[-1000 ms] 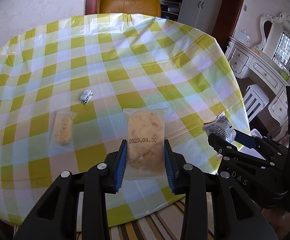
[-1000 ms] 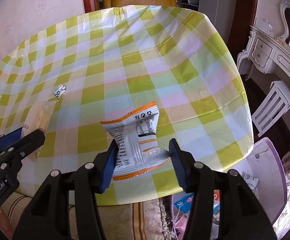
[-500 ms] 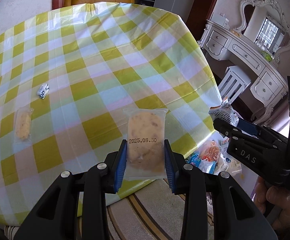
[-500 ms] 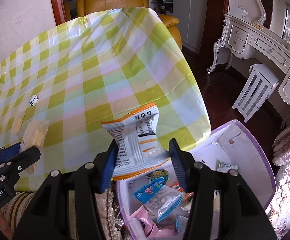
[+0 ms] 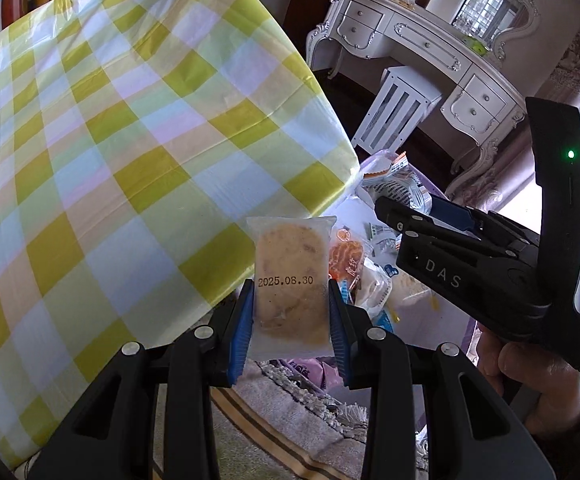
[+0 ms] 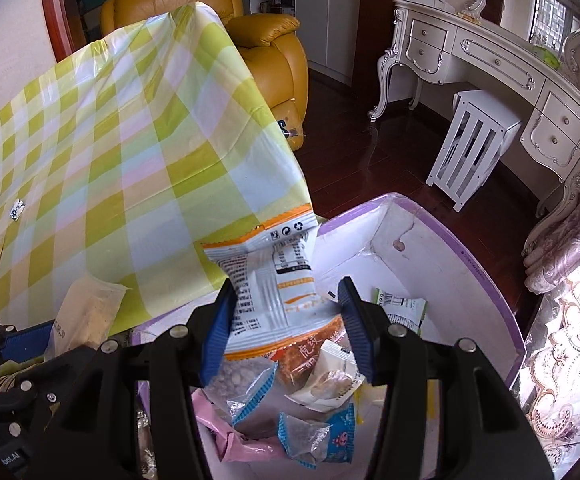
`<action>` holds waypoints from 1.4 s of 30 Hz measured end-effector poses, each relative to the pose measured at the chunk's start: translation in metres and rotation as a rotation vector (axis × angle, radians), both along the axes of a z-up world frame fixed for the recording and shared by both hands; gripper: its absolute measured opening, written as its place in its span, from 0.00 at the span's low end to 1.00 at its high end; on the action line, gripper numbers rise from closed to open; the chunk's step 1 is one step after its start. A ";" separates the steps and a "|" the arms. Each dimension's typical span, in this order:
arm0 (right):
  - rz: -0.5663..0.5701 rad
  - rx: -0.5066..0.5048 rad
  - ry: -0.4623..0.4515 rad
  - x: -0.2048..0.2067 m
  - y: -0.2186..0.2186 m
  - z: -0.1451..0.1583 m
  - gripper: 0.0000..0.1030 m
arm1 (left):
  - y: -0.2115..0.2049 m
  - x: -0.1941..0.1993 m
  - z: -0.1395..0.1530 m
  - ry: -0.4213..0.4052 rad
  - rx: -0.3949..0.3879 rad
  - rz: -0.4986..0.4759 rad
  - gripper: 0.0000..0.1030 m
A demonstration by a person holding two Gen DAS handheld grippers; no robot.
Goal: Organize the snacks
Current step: 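Carry both packets over the white box and open both tools to drop them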
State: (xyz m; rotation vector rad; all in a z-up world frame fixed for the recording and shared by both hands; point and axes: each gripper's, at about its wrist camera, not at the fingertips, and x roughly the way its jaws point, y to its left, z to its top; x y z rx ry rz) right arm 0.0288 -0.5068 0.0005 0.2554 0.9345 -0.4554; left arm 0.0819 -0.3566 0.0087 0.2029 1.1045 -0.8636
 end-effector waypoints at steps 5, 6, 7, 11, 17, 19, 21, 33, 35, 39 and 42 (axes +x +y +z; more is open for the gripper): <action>-0.038 -0.012 0.022 -0.010 -0.012 -0.008 0.50 | -0.016 -0.013 -0.007 0.024 0.019 -0.062 0.33; -0.044 -0.014 0.026 -0.012 -0.014 -0.009 0.51 | -0.018 -0.014 -0.008 0.032 0.017 -0.071 0.33; -0.049 -0.017 0.030 -0.014 -0.015 -0.011 0.51 | -0.020 -0.015 -0.009 0.039 0.016 -0.079 0.33; -0.068 -0.021 0.042 -0.019 -0.020 -0.016 0.51 | -0.027 -0.019 -0.012 0.047 0.026 -0.108 0.33; -0.080 -0.039 0.054 -0.021 -0.021 -0.019 0.51 | -0.031 -0.022 -0.014 0.056 0.034 -0.131 0.34; -0.086 -0.047 0.055 -0.021 -0.021 -0.019 0.52 | -0.031 -0.023 -0.014 0.059 0.036 -0.138 0.34; -0.090 -0.049 0.060 -0.022 -0.021 -0.020 0.52 | -0.031 -0.023 -0.014 0.061 0.038 -0.142 0.34; -0.100 -0.075 0.059 -0.020 -0.018 -0.016 0.74 | -0.019 -0.013 -0.009 0.057 0.000 -0.072 0.50; -0.093 -0.075 0.056 -0.018 -0.015 -0.014 0.74 | -0.014 -0.009 -0.006 0.045 -0.006 -0.051 0.50; -0.076 -0.078 0.053 -0.011 -0.009 -0.011 0.74 | -0.005 -0.002 -0.001 0.019 -0.006 -0.012 0.50; -0.061 -0.082 0.050 -0.005 -0.002 -0.007 0.74 | 0.003 0.004 0.002 0.004 -0.006 0.017 0.50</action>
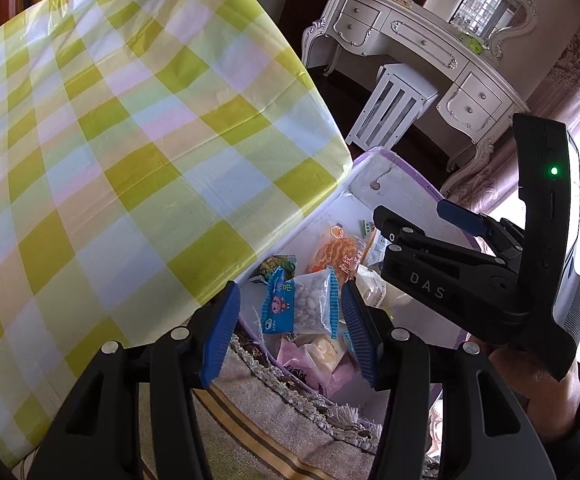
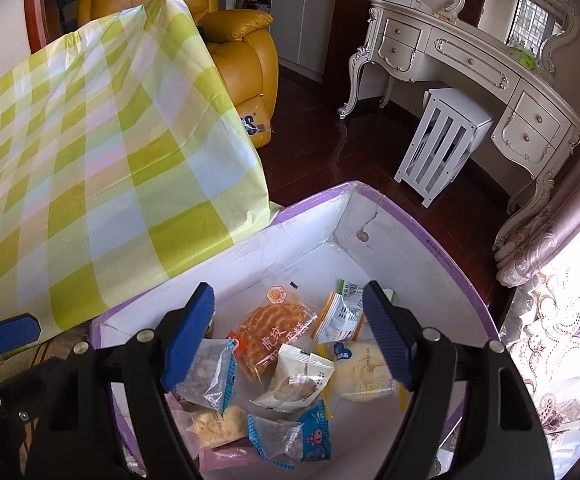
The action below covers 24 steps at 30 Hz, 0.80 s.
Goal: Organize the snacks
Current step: 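Carry both packets over the white box and open both tools to drop them, then move both open tools back over the table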
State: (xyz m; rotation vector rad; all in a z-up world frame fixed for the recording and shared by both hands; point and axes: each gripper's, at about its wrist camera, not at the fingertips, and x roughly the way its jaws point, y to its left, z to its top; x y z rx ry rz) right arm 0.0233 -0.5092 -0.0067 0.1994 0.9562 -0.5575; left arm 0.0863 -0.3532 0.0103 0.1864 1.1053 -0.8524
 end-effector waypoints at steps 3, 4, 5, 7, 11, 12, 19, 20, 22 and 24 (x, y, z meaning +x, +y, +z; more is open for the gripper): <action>0.017 -0.001 -0.006 0.006 0.007 0.004 0.74 | 0.008 0.006 0.003 -0.015 -0.001 0.025 0.50; 0.022 -0.001 -0.008 0.008 0.010 0.005 0.75 | 0.012 0.007 0.004 -0.019 -0.001 0.035 0.50; 0.028 0.000 -0.011 0.010 0.012 0.006 0.75 | 0.014 0.010 0.004 -0.025 -0.002 0.045 0.50; 0.038 0.005 -0.018 0.013 0.016 0.009 0.75 | 0.023 0.017 0.007 -0.043 0.000 0.074 0.50; 0.061 0.008 -0.029 0.022 0.026 0.014 0.75 | 0.047 0.037 0.011 -0.079 0.007 0.152 0.50; 0.067 0.009 -0.031 0.024 0.028 0.016 0.75 | 0.055 0.043 0.012 -0.087 0.010 0.175 0.50; 0.110 0.014 -0.048 0.044 0.046 0.024 0.75 | 0.117 0.091 0.016 -0.146 0.054 0.347 0.55; 0.116 0.016 -0.050 0.047 0.048 0.025 0.75 | 0.127 0.097 0.016 -0.162 0.070 0.372 0.56; 0.126 0.022 -0.056 0.053 0.054 0.027 0.75 | 0.146 0.110 0.016 -0.183 0.097 0.416 0.61; 0.141 0.037 -0.065 0.061 0.060 0.028 0.75 | 0.167 0.123 0.014 -0.202 0.126 0.466 0.66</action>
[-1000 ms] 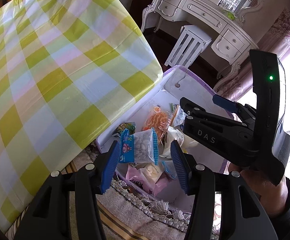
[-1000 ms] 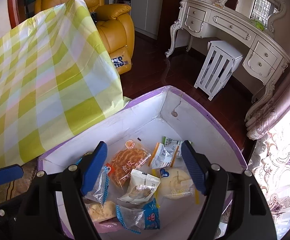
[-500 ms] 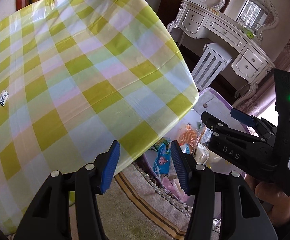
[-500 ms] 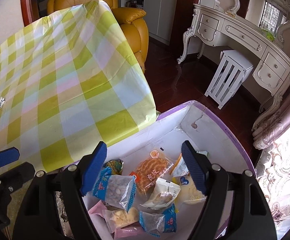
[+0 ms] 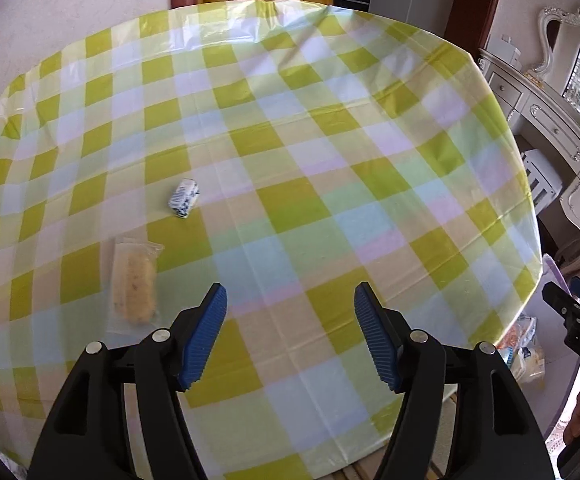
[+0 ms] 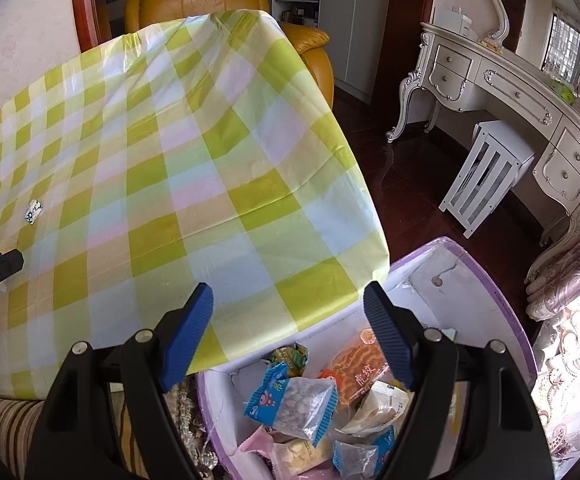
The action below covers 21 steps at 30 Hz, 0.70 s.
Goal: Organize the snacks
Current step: 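Move both open tools back over the table, then grasp the second clear bread packet with the left tool while the right tool grasps the small white candy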
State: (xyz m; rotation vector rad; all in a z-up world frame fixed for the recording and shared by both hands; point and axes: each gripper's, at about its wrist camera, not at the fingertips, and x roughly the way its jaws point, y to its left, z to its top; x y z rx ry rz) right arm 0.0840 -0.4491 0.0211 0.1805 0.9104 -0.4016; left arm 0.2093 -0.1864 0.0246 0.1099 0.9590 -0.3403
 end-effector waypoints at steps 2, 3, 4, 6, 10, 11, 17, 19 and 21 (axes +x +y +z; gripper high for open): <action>0.017 0.020 -0.007 0.007 0.007 0.001 0.77 | 0.020 0.012 -0.002 -0.009 0.019 0.045 0.68; 0.017 0.028 -0.009 0.011 0.010 0.001 0.77 | 0.029 0.017 -0.003 -0.012 0.029 0.067 0.68; 0.019 0.040 -0.017 0.015 0.013 0.002 0.77 | 0.039 0.022 -0.004 -0.017 0.038 0.087 0.68; 0.019 0.052 -0.036 0.023 0.021 0.005 0.78 | 0.055 0.031 -0.007 -0.025 0.057 0.120 0.68; 0.055 0.045 -0.058 0.046 0.040 0.009 0.78 | 0.080 0.044 -0.019 -0.012 0.092 0.170 0.68; 0.068 0.042 -0.062 0.052 0.046 0.009 0.78 | 0.085 0.046 -0.022 -0.002 0.092 0.176 0.68; 0.154 0.043 -0.063 0.089 0.084 0.009 0.78 | 0.093 0.053 -0.040 0.032 0.101 0.176 0.67; 0.182 0.038 -0.064 0.101 0.097 0.011 0.78 | 0.093 0.055 -0.046 0.046 0.098 0.169 0.63; 0.209 0.034 -0.068 0.112 0.110 0.013 0.78 | 0.091 0.056 -0.051 0.057 0.100 0.160 0.56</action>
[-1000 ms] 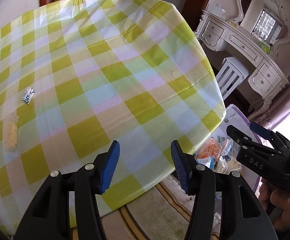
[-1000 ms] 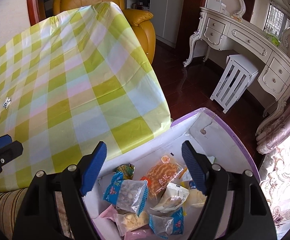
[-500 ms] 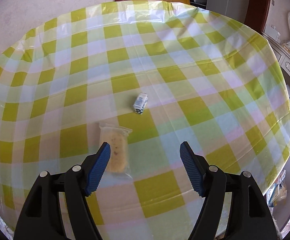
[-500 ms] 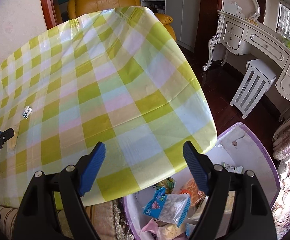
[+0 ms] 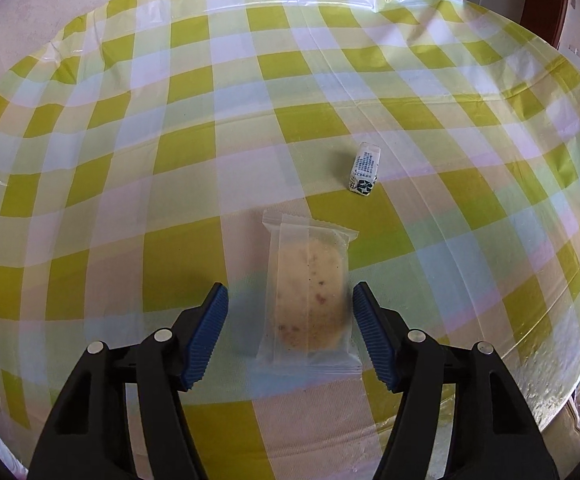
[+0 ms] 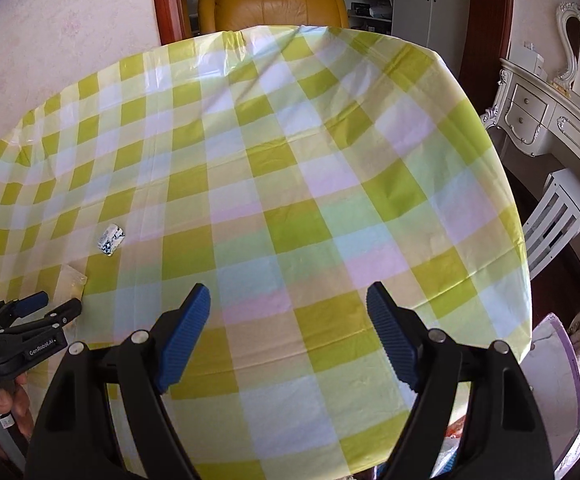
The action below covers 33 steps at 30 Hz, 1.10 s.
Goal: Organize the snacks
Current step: 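Grasp the second clear bread packet with the left tool while the right tool grasps the small white candy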
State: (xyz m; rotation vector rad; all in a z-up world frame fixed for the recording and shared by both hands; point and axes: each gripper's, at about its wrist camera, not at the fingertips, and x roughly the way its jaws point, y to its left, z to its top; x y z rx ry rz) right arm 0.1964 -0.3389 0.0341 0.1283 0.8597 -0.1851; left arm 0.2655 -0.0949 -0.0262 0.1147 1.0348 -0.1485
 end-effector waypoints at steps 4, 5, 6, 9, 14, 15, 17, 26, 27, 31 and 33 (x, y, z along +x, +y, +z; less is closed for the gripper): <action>0.056 0.010 -0.008 0.023 0.027 0.001 0.78 | 0.000 0.003 -0.001 -0.013 -0.019 -0.016 0.48; 0.068 0.008 -0.009 0.028 0.034 0.001 0.78 | 0.000 0.004 -0.001 -0.018 -0.019 -0.020 0.46; 0.080 0.008 -0.009 0.033 0.041 0.000 0.78 | 0.000 0.004 0.000 -0.021 -0.021 -0.023 0.39; 0.111 0.029 0.003 0.049 0.060 -0.006 0.78 | 0.007 0.006 0.001 -0.018 -0.061 -0.012 0.33; 0.150 0.041 0.016 0.071 0.092 -0.017 0.78 | 0.024 0.007 0.001 -0.040 -0.070 0.056 0.33; 0.156 0.038 0.015 0.074 0.098 -0.019 0.78 | 0.030 0.007 0.001 -0.045 -0.073 0.081 0.33; 0.170 0.026 0.013 0.082 0.109 -0.025 0.78 | 0.042 0.009 0.001 -0.050 -0.099 0.122 0.33; 0.323 -0.049 0.114 0.113 0.146 -0.055 0.78 | 0.072 0.007 0.002 -0.057 -0.149 0.205 0.33; 0.344 -0.073 0.129 0.116 0.148 -0.058 0.78 | 0.072 0.007 0.002 -0.058 -0.149 0.204 0.33; 0.346 -0.127 0.151 0.125 0.139 -0.063 0.78 | 0.074 0.007 0.002 -0.059 -0.164 0.204 0.33; 0.346 -0.123 0.155 0.131 0.134 -0.066 0.78 | 0.075 0.007 0.002 -0.061 -0.167 0.203 0.33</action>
